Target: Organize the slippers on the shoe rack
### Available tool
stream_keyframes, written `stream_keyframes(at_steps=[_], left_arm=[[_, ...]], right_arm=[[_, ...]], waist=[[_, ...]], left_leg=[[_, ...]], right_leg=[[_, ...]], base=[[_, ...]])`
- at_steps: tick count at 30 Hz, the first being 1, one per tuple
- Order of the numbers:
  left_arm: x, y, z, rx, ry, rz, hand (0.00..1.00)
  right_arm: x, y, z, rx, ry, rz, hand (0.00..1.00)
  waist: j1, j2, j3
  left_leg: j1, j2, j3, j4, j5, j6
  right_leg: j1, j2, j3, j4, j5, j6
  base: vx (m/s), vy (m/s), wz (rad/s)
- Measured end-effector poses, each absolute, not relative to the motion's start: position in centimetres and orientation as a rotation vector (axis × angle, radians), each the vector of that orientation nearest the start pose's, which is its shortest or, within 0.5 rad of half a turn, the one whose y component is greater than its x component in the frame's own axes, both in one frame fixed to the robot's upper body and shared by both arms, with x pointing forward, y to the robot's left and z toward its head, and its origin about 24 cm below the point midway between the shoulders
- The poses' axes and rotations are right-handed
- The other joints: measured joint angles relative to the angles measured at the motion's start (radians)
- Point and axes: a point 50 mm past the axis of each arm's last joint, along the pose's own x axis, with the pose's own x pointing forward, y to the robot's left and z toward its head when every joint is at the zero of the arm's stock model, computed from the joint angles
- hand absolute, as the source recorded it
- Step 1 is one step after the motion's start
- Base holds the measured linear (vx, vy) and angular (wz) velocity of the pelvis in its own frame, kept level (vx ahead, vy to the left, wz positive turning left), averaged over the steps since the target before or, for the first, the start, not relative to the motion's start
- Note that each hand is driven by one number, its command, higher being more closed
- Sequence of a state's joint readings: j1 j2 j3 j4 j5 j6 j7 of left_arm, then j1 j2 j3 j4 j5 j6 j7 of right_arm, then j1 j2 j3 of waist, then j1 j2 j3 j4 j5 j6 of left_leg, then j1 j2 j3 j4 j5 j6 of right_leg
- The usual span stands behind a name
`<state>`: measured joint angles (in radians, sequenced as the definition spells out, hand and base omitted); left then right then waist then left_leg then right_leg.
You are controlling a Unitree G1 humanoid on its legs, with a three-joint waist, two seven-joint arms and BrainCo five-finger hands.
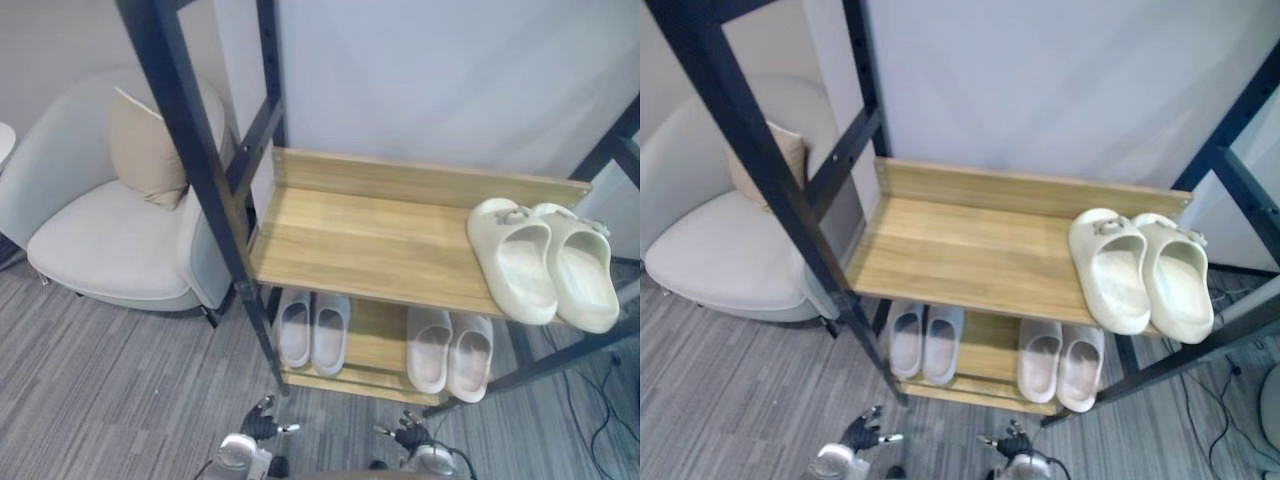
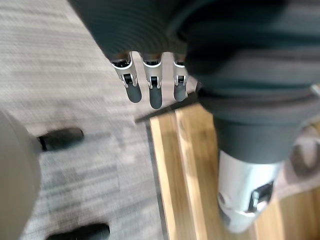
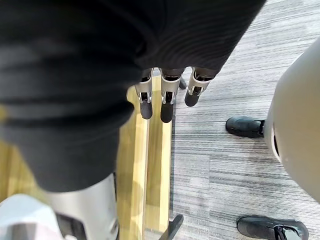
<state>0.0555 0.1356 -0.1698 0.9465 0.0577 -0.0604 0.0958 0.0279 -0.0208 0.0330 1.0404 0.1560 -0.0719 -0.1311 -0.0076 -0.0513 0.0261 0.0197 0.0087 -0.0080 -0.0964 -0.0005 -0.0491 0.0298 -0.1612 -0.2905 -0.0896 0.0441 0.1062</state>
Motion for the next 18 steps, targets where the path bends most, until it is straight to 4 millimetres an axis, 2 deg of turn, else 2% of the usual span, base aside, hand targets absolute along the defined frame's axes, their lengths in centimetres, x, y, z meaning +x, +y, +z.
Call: stream_keyframes(at_steps=[4,10,12,15,18], left_arm=[[13.3,18.7,-14.5,0.310,0.924,0.015,0.00],[12.6,18.9,-14.8,0.301,0.951,0.045,0.00],[12.1,18.8,-14.9,0.291,0.963,0.048,0.00],[12.2,18.5,-15.0,0.263,0.963,0.067,0.00],[12.6,18.4,-14.9,0.261,0.954,0.067,0.00]], right_arm=[[12.4,-16.3,-15.5,0.053,0.999,-0.211,0.00],[12.5,-16.3,-15.5,0.038,0.996,-0.204,0.00],[12.9,-16.4,-15.3,0.019,0.986,-0.191,0.00],[13.3,-16.4,-15.2,0.013,0.974,-0.182,0.00],[13.5,-16.3,-15.1,-0.015,0.968,-0.158,0.00]], waist=[[0.000,-0.001,0.001],[0.001,0.002,0.004],[0.006,0.010,0.017],[0.005,0.009,0.037],[0.003,0.011,0.038]], left_leg=[[0.000,0.000,0.010,-0.004,0.000,0.001],[0.012,0.000,0.034,-0.005,-0.006,0.002],[0.014,0.001,0.056,0.012,-0.019,0.005],[0.005,-0.005,0.053,0.041,-0.030,0.007],[-0.036,-0.013,-0.011,0.067,-0.030,0.008]], right_leg=[[-0.008,0.000,0.011,0.000,0.000,0.000],[-0.010,0.001,0.039,0.001,0.000,0.000],[-0.047,-0.005,0.066,0.071,-0.028,0.000],[-0.087,-0.021,0.077,0.167,-0.072,-0.001],[-0.098,-0.029,0.090,0.217,-0.094,-0.006]], base=[[0.00,0.006,-0.09],[-0.03,0.001,-0.15],[-0.02,0.014,-0.27],[-0.02,0.015,0.01],[-0.02,0.005,0.46]])
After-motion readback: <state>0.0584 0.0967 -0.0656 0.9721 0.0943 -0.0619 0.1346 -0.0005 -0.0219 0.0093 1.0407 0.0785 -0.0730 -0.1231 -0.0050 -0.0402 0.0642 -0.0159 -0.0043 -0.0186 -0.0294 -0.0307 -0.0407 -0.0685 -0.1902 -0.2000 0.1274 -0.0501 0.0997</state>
